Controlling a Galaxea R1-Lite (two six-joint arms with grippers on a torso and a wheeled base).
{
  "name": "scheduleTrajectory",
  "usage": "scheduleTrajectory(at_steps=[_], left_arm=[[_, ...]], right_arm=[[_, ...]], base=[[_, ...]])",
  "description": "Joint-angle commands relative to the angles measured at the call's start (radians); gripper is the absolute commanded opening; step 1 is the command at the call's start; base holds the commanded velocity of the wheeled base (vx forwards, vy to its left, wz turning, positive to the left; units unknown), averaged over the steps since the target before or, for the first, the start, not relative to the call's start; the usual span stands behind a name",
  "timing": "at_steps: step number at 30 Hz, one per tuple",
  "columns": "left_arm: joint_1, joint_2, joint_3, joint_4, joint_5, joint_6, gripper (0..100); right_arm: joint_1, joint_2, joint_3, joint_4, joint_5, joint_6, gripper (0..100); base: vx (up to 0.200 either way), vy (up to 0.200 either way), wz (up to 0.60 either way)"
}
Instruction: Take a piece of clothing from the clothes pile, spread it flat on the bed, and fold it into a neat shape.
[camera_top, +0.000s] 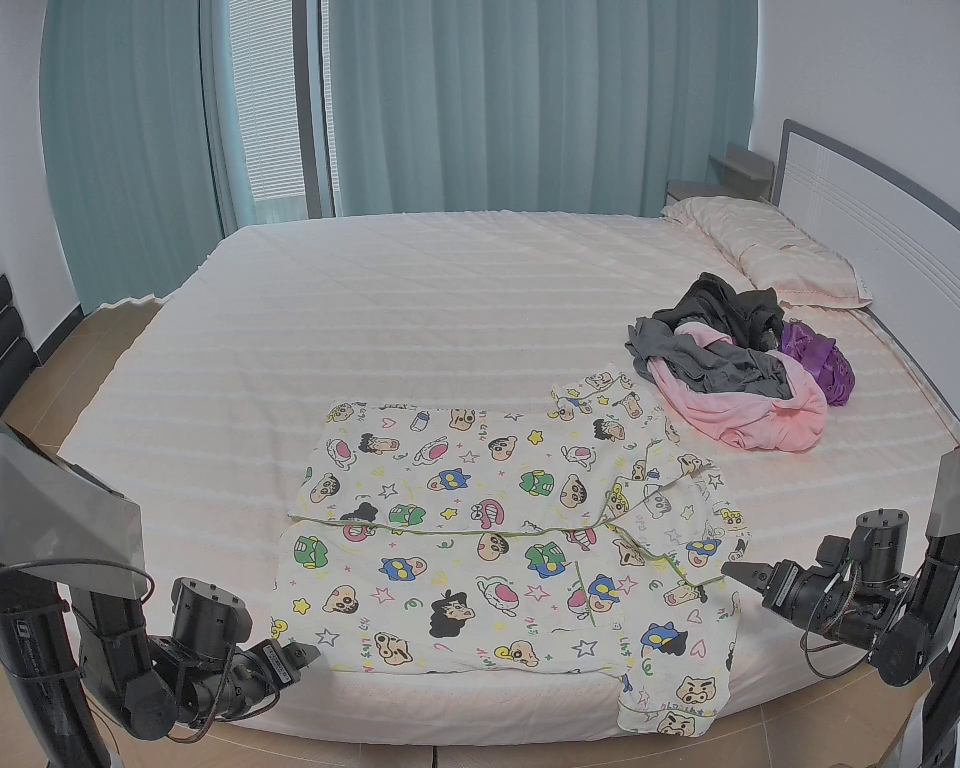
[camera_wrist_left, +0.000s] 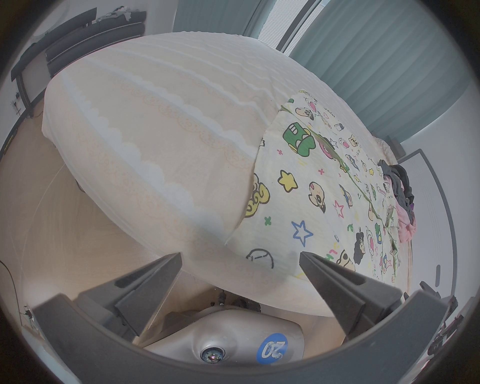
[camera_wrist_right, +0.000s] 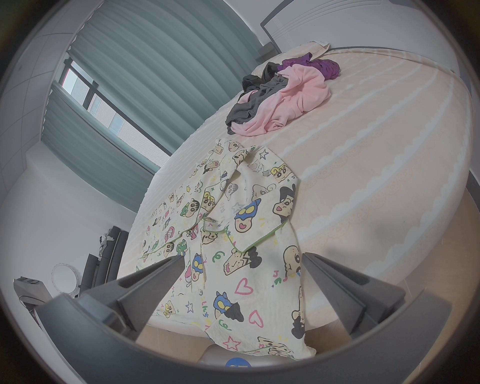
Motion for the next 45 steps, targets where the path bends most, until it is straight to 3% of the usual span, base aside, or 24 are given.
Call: scheduleTrajectory(at_steps=[1, 25, 26, 39, 45], left_arm=[[-0.005, 0.011, 0.003, 0.001, 0.006, 0.002, 100], [-0.002, 0.020, -0.056, -0.076, 0.008, -0.035, 100], [-0.002, 0.014, -0.056, -0.076, 0.009, -0.037, 0], [-0.003, -0.013, -0.005, -0.076, 0.034, -0.037, 0], [-0.006, -0.070, -0.007, -0.078, 0.031, -0.040, 0]], right_arm=[[0.000, 0.001, 0.018, 0.000, 0.001, -0.001, 100], [0.002, 0.001, 0.018, 0.000, 0.001, -0.001, 100], [0.000, 0.002, 0.018, 0.000, 0.001, -0.001, 100], [0.014, 0.031, 0.007, 0.000, -0.001, -0.015, 100], [0.048, 0.154, -0.048, 0.012, -0.002, -0.029, 100]], base=[[0.000, 0.000, 0.00], [0.000, 0.000, 0.00], [0.000, 0.000, 0.00], [0.000, 0.000, 0.00], [0.000, 0.000, 0.00]])
